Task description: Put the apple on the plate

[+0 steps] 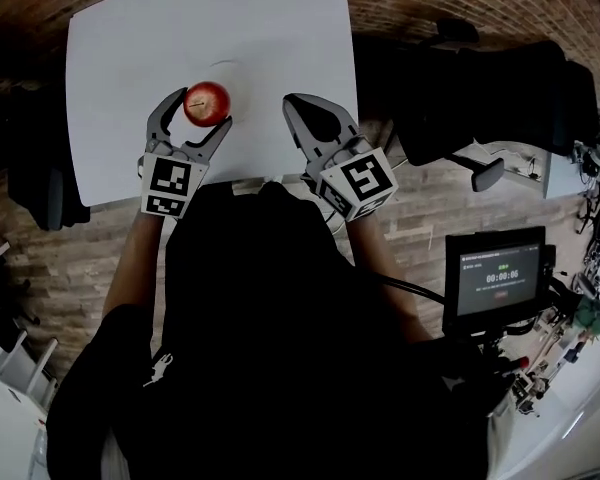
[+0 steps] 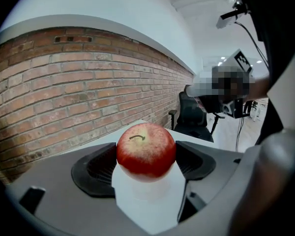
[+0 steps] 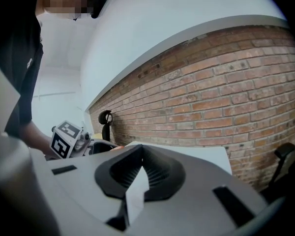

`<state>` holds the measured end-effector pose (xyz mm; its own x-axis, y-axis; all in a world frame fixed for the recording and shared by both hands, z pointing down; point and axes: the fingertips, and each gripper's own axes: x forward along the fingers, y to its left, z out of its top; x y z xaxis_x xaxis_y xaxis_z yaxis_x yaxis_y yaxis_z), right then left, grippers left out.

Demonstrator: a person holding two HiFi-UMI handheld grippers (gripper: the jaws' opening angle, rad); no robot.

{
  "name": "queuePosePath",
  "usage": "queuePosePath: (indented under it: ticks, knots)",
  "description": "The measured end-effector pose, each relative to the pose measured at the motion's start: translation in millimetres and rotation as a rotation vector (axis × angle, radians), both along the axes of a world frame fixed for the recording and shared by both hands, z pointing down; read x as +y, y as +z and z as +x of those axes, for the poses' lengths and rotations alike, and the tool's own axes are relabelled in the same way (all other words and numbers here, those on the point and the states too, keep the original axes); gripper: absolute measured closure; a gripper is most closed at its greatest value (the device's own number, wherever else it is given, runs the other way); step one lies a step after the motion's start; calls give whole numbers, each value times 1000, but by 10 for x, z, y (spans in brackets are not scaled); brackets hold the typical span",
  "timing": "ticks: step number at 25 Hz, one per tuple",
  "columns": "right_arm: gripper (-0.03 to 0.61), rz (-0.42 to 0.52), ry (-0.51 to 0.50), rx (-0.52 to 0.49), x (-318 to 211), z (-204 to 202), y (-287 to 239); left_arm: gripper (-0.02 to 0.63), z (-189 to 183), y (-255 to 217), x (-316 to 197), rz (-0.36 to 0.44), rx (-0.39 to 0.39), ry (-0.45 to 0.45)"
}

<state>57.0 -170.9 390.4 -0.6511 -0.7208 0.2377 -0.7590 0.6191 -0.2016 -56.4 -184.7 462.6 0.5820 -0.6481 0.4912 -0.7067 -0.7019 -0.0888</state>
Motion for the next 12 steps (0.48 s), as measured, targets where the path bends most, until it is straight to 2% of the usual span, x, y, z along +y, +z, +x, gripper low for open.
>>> queuePosePath:
  ticks: [5, 9, 12]
  knots:
    - [575, -20, 69, 42, 105, -19, 49, 232, -32, 273, -61, -36, 5, 62]
    - [575, -23, 138, 71, 338, -293, -61, 232, -284, 335, 76, -36, 5, 135]
    - [575, -37, 175, 90, 390, -267, -38, 232, -213, 433, 40, -50, 12, 173]
